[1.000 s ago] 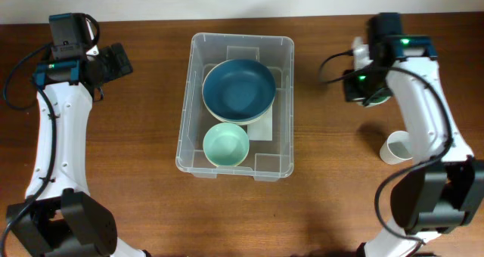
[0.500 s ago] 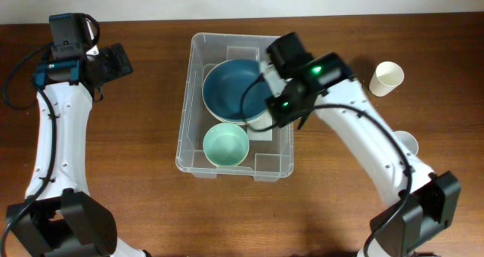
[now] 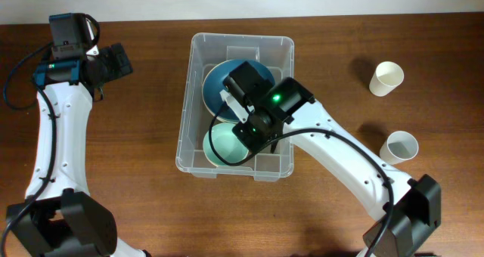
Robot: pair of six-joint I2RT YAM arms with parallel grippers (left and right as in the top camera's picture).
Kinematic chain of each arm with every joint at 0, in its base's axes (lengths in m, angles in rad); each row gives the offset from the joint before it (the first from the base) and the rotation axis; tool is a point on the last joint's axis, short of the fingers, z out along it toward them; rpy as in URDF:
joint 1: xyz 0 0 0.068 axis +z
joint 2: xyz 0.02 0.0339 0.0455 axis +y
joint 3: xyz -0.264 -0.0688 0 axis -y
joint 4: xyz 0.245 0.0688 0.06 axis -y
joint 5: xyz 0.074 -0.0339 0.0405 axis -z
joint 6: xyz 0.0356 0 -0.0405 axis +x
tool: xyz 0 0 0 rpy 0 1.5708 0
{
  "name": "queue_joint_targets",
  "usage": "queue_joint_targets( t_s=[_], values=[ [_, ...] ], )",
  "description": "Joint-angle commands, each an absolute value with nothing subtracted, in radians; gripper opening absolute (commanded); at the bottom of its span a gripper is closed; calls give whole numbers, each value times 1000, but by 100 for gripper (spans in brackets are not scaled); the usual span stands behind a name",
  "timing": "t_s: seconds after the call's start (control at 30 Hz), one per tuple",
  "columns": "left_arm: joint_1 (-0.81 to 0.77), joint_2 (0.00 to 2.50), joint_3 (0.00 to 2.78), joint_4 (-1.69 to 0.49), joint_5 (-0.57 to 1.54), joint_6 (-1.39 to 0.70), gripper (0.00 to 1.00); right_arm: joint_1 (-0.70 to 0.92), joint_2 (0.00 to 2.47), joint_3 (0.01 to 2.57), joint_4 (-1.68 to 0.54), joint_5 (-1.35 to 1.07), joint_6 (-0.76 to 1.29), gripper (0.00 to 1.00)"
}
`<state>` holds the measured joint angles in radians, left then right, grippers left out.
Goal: Pack container
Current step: 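Lower the mint cup into the container beside the mint bowl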
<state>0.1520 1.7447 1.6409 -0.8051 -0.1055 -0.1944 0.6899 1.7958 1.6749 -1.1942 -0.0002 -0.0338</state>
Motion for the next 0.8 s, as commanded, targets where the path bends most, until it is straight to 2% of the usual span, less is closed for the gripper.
queue_joint_targets(
  t_s=[0.0, 0.23, 0.43, 0.77],
  values=[
    [154, 1733, 1657, -805, -110, -192, 100, 693, 1774, 1611, -1166, 8, -17, 4],
    [154, 1733, 1657, -805, -110, -192, 100, 693, 1774, 1527, -1116, 9, -17, 4],
    [154, 1733, 1657, -805, -110, -192, 100, 693, 1774, 1461, -990, 9, -17, 4],
    [154, 1733, 1657, -805, -110, -192, 100, 693, 1774, 1417, -983, 9, -17, 4]
  ],
)
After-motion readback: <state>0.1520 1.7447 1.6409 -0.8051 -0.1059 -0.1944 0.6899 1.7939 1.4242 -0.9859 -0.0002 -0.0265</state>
